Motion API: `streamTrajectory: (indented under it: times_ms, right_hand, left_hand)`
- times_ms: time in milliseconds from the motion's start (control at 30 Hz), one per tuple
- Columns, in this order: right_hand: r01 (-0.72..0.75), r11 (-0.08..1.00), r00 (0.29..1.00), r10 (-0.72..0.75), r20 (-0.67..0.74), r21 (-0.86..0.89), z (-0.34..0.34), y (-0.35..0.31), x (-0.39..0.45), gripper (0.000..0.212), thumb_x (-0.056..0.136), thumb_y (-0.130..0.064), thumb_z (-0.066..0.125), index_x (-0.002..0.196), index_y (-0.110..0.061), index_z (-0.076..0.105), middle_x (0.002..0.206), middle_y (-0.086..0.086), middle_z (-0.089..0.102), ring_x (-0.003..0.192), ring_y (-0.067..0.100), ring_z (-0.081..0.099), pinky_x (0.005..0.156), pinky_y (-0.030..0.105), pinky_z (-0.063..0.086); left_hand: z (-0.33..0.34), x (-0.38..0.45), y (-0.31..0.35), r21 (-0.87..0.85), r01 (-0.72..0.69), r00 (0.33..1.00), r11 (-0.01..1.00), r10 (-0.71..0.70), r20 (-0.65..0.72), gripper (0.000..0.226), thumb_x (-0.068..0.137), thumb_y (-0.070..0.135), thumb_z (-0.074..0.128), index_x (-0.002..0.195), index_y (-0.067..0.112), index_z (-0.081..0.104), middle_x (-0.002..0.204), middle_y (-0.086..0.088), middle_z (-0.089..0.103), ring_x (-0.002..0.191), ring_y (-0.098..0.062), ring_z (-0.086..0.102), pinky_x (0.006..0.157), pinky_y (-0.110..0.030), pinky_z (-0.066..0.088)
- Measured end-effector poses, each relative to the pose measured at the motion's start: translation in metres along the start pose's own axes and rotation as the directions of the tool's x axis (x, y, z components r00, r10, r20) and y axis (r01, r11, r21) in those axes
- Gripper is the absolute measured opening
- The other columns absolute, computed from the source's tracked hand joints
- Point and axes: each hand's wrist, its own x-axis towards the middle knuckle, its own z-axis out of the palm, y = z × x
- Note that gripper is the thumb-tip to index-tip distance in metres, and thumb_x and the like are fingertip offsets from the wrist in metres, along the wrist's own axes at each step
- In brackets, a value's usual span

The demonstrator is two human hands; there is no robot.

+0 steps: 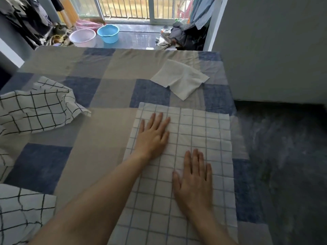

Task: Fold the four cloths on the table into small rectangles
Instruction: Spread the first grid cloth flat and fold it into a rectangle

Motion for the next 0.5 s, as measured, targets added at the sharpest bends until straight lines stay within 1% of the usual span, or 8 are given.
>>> streamTrajectory:
  times_ms: [100,167,233,267,300,367,433,500]
  right_hand:
    - [-0.070,0.998,0.998,0.070,0.000,0.004,0.001,-0.005,0.004,0.072,0.093,-0.054,0.027,0.151,-0.011,0.029,0.159,0.011,0.021,0.148,0.025,0.013,0.117,0.048,0.011]
    - [-0.093,0.992,0.995,0.096,-0.031,0.090,-0.007,-0.015,0.028,0.070,0.092,-0.051,0.025,0.151,-0.013,0.028,0.160,0.010,0.020,0.148,0.024,0.011,0.117,0.049,0.010]
    - [-0.016,0.979,0.997,0.031,-0.071,0.203,-0.014,-0.027,0.069,0.065,0.094,-0.044,0.020,0.153,-0.016,0.020,0.162,0.006,0.011,0.149,0.020,0.006,0.118,0.045,0.005]
    - [0.041,0.974,0.997,-0.026,-0.070,0.221,-0.015,-0.033,0.090,0.064,0.094,-0.041,0.019,0.154,-0.018,0.018,0.163,0.003,0.008,0.149,0.018,0.004,0.118,0.044,0.003]
    - [0.090,0.974,0.995,-0.081,-0.051,0.206,-0.014,-0.037,0.106,0.063,0.094,-0.041,0.018,0.154,-0.019,0.017,0.163,0.002,0.007,0.149,0.016,0.004,0.118,0.043,0.001]
    - [0.141,0.983,0.990,-0.143,0.009,0.121,-0.005,-0.032,0.124,0.062,0.095,-0.042,0.020,0.153,-0.022,0.021,0.162,0.001,0.015,0.149,0.015,0.009,0.118,0.043,0.002]
    - [0.145,0.988,0.989,-0.147,0.032,0.045,-0.003,-0.006,0.127,0.061,0.095,-0.043,0.024,0.153,-0.024,0.023,0.161,0.000,0.019,0.149,0.014,0.011,0.119,0.045,0.005]
    - [0.121,0.993,0.992,-0.121,0.029,0.005,-0.010,0.028,0.129,0.060,0.097,-0.044,0.022,0.154,-0.027,0.014,0.162,-0.002,0.011,0.149,0.012,0.003,0.120,0.045,0.004]
  left_hand:
    - [0.001,0.000,0.000,-0.007,-0.008,1.000,1.000,0.008,-0.018,0.055,0.101,0.046,0.019,0.153,0.040,0.001,0.162,0.011,-0.006,0.147,-0.011,-0.015,0.119,-0.045,-0.010]
    - [0.003,-0.002,0.000,-0.006,0.004,0.999,1.000,-0.004,-0.036,0.055,0.101,0.045,0.019,0.153,0.040,0.002,0.162,0.012,-0.006,0.147,-0.010,-0.015,0.119,-0.044,-0.010]
    - [0.003,0.001,-0.002,-0.002,0.001,1.000,1.000,-0.001,-0.031,0.056,0.099,0.045,0.015,0.153,0.041,0.000,0.161,0.013,-0.010,0.147,-0.009,-0.017,0.119,-0.043,-0.011]
    - [0.003,0.001,-0.002,0.006,-0.004,1.000,1.000,0.004,-0.023,0.057,0.097,0.047,0.011,0.152,0.041,-0.001,0.161,0.013,-0.012,0.146,-0.009,-0.019,0.119,-0.043,-0.011]
    - [0.003,0.000,-0.002,0.015,-0.008,1.000,1.000,0.008,-0.022,0.059,0.094,0.048,0.008,0.152,0.041,-0.002,0.160,0.013,-0.013,0.146,-0.009,-0.019,0.119,-0.042,-0.011]
    - [0.003,-0.001,-0.002,0.009,-0.008,1.000,1.000,0.008,-0.023,0.061,0.092,0.049,0.007,0.152,0.042,0.000,0.159,0.015,-0.014,0.146,-0.008,-0.018,0.119,-0.042,-0.010]
    - [0.002,0.001,-0.002,0.004,0.010,0.999,1.000,-0.010,-0.033,0.060,0.093,0.047,0.010,0.152,0.044,0.001,0.159,0.017,-0.012,0.147,-0.008,-0.015,0.119,-0.042,-0.009]
    - [0.002,0.001,-0.001,0.008,0.022,0.999,1.000,-0.022,-0.034,0.059,0.094,0.046,0.012,0.152,0.044,0.002,0.159,0.017,-0.010,0.147,-0.008,-0.014,0.119,-0.041,-0.008]
